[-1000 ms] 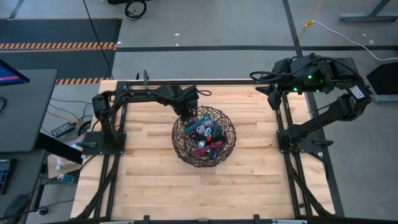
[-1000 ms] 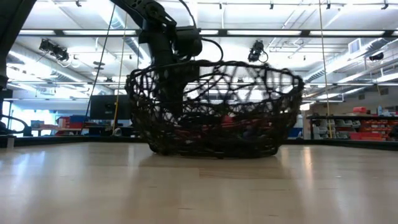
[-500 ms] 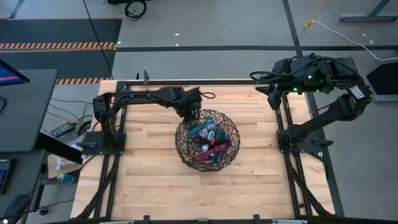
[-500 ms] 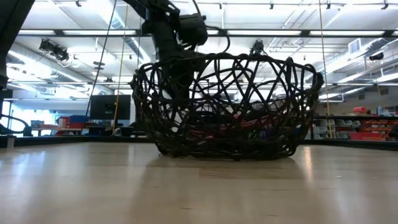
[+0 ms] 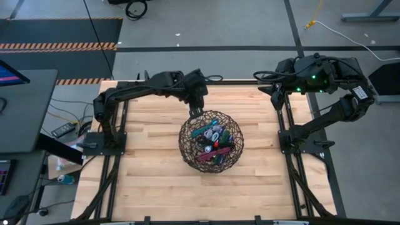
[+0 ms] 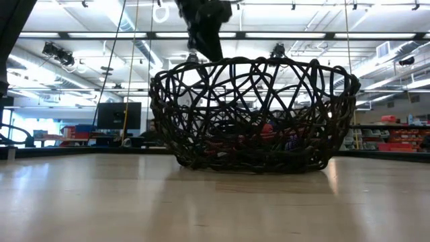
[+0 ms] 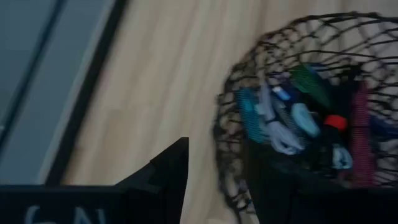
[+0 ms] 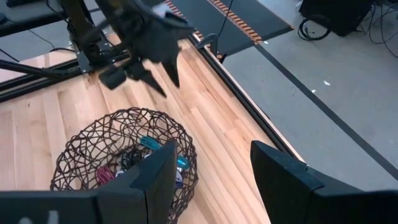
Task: Pick and place USB-C Cables
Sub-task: Return to Home Position
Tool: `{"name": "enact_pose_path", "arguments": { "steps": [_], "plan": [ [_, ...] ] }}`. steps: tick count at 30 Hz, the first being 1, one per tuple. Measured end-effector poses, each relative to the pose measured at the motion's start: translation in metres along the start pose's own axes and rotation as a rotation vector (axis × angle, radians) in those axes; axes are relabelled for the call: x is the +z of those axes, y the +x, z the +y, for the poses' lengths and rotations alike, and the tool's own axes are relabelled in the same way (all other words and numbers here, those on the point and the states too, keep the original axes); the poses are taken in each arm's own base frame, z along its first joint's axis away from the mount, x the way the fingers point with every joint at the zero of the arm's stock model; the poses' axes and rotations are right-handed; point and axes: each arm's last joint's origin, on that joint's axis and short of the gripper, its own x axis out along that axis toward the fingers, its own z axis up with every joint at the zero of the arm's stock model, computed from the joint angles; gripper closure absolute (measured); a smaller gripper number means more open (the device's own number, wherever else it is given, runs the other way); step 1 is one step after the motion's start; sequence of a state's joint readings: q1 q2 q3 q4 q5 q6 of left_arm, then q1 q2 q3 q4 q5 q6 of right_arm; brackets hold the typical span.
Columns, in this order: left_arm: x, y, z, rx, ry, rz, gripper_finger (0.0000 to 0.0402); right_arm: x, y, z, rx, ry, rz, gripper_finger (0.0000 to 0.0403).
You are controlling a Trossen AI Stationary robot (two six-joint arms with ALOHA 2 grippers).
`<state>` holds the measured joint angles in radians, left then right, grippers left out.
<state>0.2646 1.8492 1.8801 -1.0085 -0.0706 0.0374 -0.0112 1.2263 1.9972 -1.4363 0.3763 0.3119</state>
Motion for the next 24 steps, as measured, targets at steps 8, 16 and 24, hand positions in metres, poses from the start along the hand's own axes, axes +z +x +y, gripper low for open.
{"name": "enact_pose_path", "arguments": {
  "steps": [8,16,24],
  "plan": [
    [0.007,-0.042,0.001,0.071,-0.031,0.03,0.0246,-0.012,-0.002,-0.009,-0.099,-0.041,0.102,0.0221],
    [0.017,-0.101,-0.02,0.203,0.019,-0.072,0.0246,-0.015,-0.017,-0.019,-0.1,-0.101,0.044,0.0391],
    [-0.007,-0.162,-0.04,0.269,0.054,-0.12,0.0246,-0.029,-0.056,-0.038,-0.069,-0.011,-0.092,0.0398]
  ]
}}
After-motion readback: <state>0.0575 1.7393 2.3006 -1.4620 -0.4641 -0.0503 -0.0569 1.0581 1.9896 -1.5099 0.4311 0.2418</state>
